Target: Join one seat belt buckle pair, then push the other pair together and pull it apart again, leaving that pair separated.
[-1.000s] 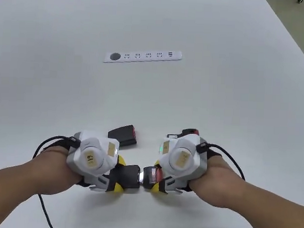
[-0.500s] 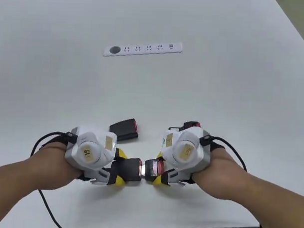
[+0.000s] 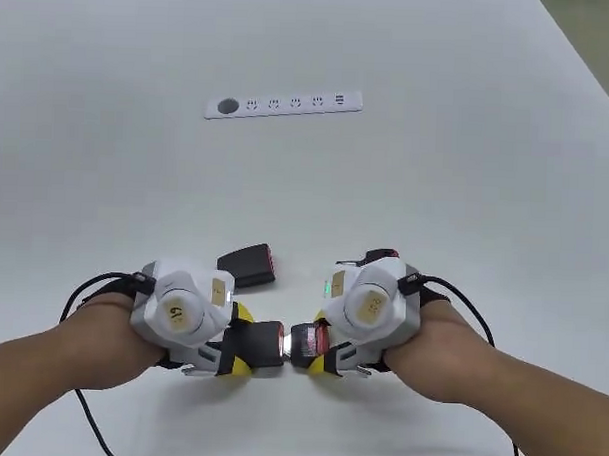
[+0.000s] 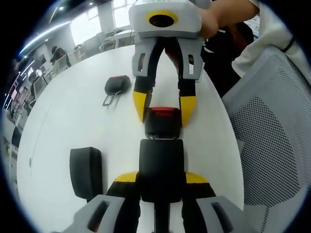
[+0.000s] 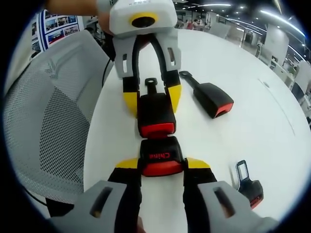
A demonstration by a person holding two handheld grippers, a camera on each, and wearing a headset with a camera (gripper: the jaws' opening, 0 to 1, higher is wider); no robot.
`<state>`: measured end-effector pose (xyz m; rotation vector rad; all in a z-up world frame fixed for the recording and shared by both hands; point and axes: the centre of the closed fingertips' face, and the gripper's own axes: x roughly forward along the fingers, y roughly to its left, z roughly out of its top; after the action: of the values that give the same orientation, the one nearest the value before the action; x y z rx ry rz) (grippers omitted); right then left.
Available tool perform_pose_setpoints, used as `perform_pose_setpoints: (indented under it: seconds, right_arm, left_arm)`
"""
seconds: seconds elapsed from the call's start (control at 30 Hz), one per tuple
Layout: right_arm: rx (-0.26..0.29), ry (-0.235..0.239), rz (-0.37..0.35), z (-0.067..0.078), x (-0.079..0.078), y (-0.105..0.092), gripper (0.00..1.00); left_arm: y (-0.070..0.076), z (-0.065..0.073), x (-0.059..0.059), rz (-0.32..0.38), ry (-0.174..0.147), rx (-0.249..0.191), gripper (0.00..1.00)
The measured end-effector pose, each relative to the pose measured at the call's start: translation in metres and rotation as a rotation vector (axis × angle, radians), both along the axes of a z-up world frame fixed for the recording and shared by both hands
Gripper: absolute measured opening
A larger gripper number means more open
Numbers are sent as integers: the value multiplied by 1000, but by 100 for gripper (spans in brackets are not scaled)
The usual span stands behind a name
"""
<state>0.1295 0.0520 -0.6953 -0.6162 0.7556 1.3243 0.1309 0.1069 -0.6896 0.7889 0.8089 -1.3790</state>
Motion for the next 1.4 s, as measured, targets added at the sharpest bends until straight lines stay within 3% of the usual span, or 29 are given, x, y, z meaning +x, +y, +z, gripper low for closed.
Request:
perform_pose_setpoints:
  seconds: [0.17, 0.33, 0.4, 0.43, 0.47, 0.57, 0.67, 0.83, 0.9, 0.97, 1.0, 1.07, 1.1, 1.13, 1.17, 1.2, 1.27, 1.33, 1.37, 1.4]
  right_arm:
    - [-5, -2, 13, 4, -2, -1, 32]
    - [-1, 17, 3, 3, -3, 0, 33]
    - [-28, 26, 2, 1, -4, -1, 34]
    - [-15, -23, 52, 3, 0, 4, 34]
    - [-34, 12, 22, 2, -6, 0, 35]
    - [-27, 27, 20, 3, -10, 0, 41]
    - [-35, 23, 6, 6, -13, -8, 47]
    - [70, 36, -85, 34, -8, -18, 47]
    - [122, 62, -141, 48, -3, -24, 47]
    - [149, 67, -180, 54, 6, -34, 44]
    - [137, 58, -178, 54, 13, -41, 44]
    - [112, -17, -194, 55, 34, -55, 42]
    - [106, -30, -195, 54, 38, -58, 42]
    - [54, -69, -209, 50, 52, -72, 41]
    - [41, -79, -212, 48, 56, -76, 41]
    - [18, -106, -210, 43, 68, -85, 41]
    - [30, -121, -219, 47, 75, -90, 40]
    - [16, -149, -213, 48, 83, -97, 39]
    - [-9, -177, -206, 45, 91, -104, 39]
    - [-10, -176, -206, 43, 94, -105, 40]
  left_arm:
    - [0, 0, -1, 15, 9, -6, 33]
    - [0, -1, -3, 15, 17, 17, 34]
    - [0, -2, -4, 5, 14, 21, 34]
    - [0, -2, -4, 3, 12, 21, 34]
    - [0, -2, -4, 27, 21, 20, 34]
    - [1, -2, -5, 38, 29, 22, 35]
    - [1, 6, -5, 79, 53, -12, 34]
    - [0, 34, 1, 133, 45, -78, 37]
    - [-1, 47, 10, 159, 43, -101, 37]
    - [-3, 54, 21, 170, 28, -112, 38]
    - [-5, 57, 29, 180, 14, -120, 39]
    - [-6, 59, 42, 203, 1, -123, 41]
    - [-5, 57, 49, 212, -13, -114, 43]
    - [-2, 55, 58, 216, -31, -83, 45]
    - [2, 52, 64, 219, -39, -57, 45]
    - [15, 46, 77, 229, -50, -14, 44]
    - [13, 47, 84, 216, -64, -23, 45]
    - [17, 43, 90, 219, -57, -17, 46]
    - [18, 40, 90, 215, -53, -4, 46]
    - [20, 37, 91, 202, -50, 15, 46]
